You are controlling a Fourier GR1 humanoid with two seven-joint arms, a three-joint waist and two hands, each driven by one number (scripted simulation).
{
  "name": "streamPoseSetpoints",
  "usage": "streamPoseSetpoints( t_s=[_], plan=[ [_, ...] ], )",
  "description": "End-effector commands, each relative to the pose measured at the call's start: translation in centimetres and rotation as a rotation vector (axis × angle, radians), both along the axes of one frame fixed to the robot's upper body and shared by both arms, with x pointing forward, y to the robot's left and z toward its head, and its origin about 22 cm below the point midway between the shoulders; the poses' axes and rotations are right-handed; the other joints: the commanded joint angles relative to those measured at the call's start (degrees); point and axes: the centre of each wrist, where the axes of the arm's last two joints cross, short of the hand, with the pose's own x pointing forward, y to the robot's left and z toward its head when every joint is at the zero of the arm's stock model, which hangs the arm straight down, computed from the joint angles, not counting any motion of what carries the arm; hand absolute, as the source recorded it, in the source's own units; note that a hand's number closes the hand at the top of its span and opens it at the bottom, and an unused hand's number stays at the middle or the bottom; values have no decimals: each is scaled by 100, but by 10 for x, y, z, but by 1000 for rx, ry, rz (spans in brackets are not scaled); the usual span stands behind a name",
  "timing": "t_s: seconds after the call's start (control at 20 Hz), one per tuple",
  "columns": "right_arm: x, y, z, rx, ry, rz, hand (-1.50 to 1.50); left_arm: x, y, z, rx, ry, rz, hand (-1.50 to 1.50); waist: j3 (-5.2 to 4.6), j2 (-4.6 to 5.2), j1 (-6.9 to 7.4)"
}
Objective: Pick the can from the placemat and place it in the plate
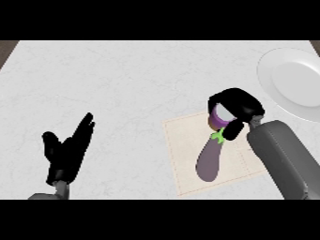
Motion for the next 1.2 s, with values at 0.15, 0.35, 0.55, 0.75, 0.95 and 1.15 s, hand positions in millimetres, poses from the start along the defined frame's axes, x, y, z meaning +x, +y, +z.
streamPoseSetpoints(
  t_s=[0.15,0.35,0.55,0.75,0.95,1.15],
  plan=[
    [-19,36,-13,90,-154,-194,150,-10,0,-2,15,57,0,0,-19,13,-48],
    [-41,77,-21,154,-176,-498,150,-7,7,-5,12,50,24,0,-27,-13,-185],
    [-55,81,12,280,-493,-542,150,-23,4,-7,-9,53,40,0,-22,-36,-140],
    [-66,83,35,369,-628,-654,150,-4,6,-2,-1,41,20,0,-23,2,-154],
    [-70,71,49,452,-682,-813,150,-8,14,-4,1,57,3,0,-22,16,-93],
    [-79,30,46,523,-725,-900,150,-7,6,3,14,45,23,0,-17,28,-76]
  ],
)
